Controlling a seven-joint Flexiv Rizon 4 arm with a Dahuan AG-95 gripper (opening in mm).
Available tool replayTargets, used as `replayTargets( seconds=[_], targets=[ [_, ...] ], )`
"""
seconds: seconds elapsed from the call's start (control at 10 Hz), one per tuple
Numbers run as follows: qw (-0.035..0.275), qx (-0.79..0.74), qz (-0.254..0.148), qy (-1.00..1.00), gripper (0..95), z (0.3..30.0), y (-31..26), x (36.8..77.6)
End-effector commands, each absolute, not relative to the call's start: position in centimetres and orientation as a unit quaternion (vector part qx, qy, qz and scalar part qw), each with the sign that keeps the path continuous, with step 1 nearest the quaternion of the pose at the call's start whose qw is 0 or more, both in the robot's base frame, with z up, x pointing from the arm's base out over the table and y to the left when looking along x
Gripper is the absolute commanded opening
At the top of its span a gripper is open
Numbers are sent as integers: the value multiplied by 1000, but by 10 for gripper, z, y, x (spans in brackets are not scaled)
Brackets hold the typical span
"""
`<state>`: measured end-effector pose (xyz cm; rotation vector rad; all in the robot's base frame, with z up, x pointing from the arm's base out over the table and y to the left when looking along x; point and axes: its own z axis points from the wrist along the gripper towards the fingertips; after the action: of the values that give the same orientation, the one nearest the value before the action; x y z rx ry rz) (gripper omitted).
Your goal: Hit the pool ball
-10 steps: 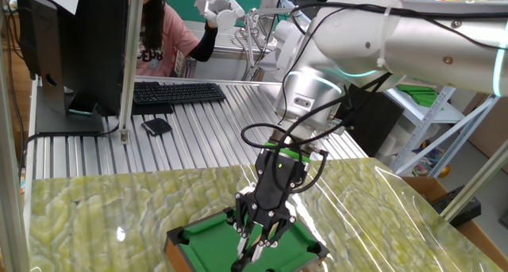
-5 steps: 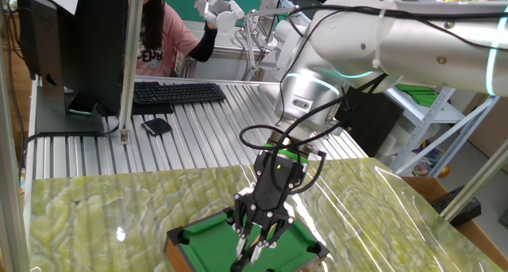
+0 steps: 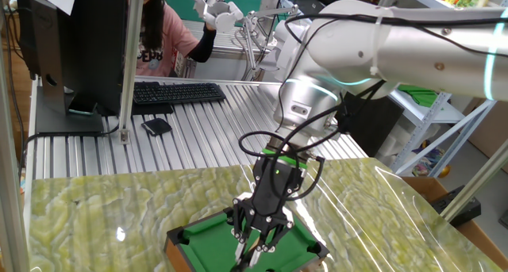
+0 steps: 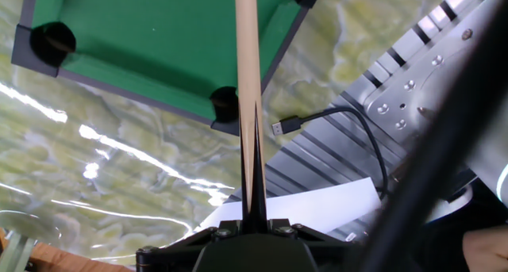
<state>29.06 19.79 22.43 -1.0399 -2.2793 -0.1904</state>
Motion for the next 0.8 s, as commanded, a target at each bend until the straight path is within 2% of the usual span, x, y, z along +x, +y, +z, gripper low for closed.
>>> replayTargets(
  seconds=[0.1,0.8],
  targets=[
    [307,-393,-73,-864,0,223,197,289],
    [308,-392,-73,-864,0,215,194,291]
  ],
)
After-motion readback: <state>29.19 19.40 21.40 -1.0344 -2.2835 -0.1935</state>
